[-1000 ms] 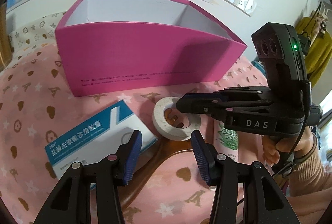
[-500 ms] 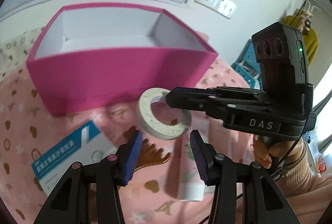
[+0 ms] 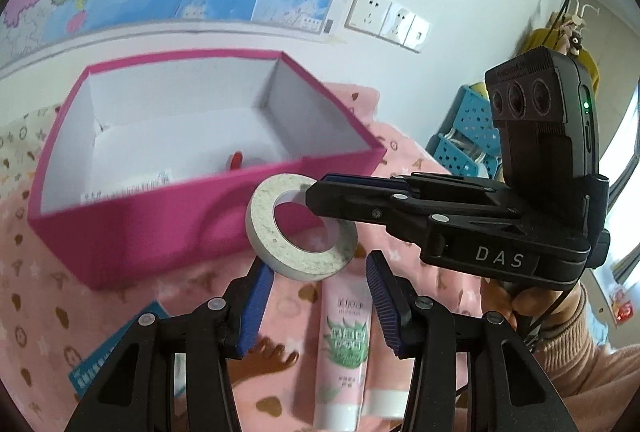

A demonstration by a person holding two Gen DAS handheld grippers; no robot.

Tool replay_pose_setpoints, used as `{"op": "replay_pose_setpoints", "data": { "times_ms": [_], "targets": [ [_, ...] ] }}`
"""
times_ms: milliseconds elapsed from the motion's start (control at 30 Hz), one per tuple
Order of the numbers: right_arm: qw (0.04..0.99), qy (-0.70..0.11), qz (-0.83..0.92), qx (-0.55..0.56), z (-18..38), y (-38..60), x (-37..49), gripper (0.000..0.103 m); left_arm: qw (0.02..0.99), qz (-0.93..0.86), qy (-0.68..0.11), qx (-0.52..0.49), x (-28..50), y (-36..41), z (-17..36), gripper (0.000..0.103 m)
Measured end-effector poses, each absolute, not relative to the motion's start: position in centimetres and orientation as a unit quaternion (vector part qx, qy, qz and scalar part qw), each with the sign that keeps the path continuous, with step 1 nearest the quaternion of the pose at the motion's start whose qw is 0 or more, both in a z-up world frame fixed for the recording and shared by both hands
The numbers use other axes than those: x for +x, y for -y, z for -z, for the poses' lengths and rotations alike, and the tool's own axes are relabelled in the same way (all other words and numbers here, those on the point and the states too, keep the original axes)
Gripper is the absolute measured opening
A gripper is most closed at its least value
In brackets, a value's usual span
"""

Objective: Organize rigid objects
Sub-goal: 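Carry the tape roll into the magenta box and open the right gripper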

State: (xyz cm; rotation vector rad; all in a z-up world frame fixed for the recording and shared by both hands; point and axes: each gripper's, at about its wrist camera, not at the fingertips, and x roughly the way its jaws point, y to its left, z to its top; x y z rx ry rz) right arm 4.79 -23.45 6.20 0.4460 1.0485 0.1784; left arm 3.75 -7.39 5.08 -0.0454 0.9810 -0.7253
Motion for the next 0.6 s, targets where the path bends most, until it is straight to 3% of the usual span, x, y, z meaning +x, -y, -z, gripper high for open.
{"op": "replay_pose_setpoints", "data": {
  "times_ms": [600],
  "targets": [
    [0.859,-0.468,-0.045,0.201,-8.0,27.5,8.1,0.016,0.829,0.342,-0.442,-0.026,9.4,9.9,-7.5,0.048]
  ]
}}
